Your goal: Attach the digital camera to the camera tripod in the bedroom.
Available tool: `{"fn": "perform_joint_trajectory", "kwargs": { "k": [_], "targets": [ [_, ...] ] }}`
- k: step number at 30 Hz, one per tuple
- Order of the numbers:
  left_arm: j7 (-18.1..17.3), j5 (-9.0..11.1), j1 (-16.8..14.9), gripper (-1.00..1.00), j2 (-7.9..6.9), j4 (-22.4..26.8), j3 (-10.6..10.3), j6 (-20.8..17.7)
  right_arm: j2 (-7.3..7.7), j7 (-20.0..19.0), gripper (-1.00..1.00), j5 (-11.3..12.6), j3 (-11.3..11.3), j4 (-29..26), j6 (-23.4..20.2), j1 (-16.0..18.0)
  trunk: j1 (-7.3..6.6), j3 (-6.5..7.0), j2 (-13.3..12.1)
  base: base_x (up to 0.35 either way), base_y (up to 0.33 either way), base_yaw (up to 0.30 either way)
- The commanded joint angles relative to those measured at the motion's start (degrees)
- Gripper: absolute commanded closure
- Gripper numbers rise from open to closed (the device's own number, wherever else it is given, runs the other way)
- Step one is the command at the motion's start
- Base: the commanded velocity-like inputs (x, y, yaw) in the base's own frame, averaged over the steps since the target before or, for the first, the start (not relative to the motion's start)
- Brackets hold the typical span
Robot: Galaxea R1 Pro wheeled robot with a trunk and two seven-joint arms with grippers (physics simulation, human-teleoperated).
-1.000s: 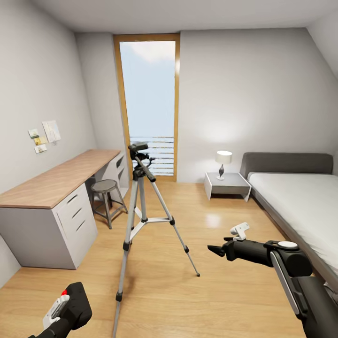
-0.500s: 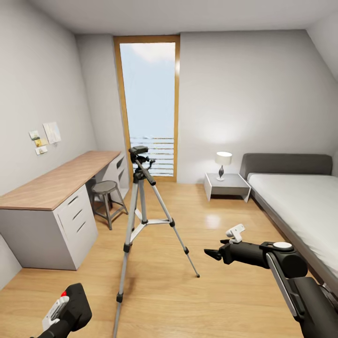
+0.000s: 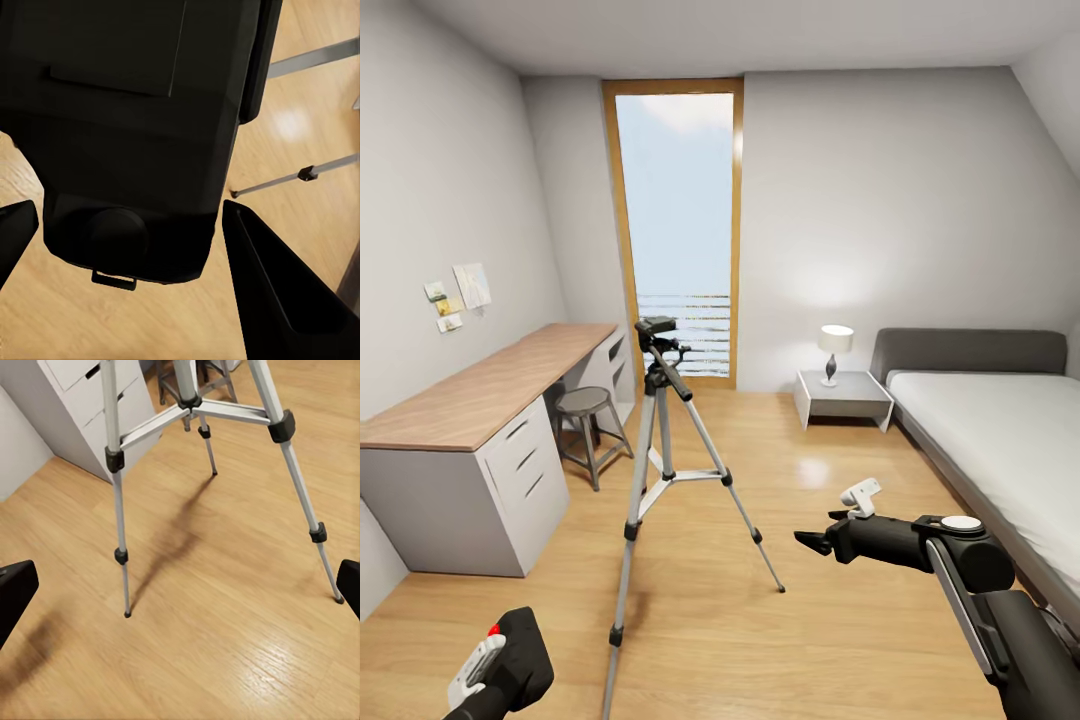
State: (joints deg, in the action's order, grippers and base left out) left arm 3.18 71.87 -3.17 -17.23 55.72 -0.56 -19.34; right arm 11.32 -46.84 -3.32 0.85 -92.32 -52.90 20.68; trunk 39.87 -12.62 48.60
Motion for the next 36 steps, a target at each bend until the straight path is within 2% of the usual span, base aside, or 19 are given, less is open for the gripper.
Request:
{"fn": "perform_joint_trajectory", "kwargs": {
  "k": [1,8,12,17,36],
  "targets": [
    [0.27,0.45,-0.02,1.00,-0.05,0.09,-0.05,-0.14,0.02,-0.36,-1.00,-0.37,0.02,-0.05,-0.23,0.06,-0.22,0.10,-0.35,0.000,0.000,0.000],
    [0.35,0.70,0.12,1.00,-0.08,-0.08,0.17,-0.16,0.02,-0.36,-1.00,-0.35,0.09,-0.05,-0.26,0.06,-1.75,1.36,-3.16,0.000,0.000,0.000],
    [0.47,0.61,0.27,1.00,0.03,-0.28,1.81,-0.17,0.02,-0.36,-1.00,-0.36,0.11,-0.05,-0.26,0.06,-2.63,2.08,-4.76,0.000,0.000,0.000],
    [0.70,0.38,0.33,1.00,0.30,-0.40,2.84,-0.17,-0.05,-0.36,-1.00,-0.37,0.05,-0.05,-0.30,0.06,-3.73,2.97,-6.77,0.000,0.000,0.000],
    [0.83,0.43,0.35,1.00,0.46,-0.52,3.35,-0.39,-0.15,-0.36,-1.00,-0.43,0.10,-0.05,-0.36,0.06,-7.90,6.38,-14.39,0.000,0.000,0.000]
  ]
}}
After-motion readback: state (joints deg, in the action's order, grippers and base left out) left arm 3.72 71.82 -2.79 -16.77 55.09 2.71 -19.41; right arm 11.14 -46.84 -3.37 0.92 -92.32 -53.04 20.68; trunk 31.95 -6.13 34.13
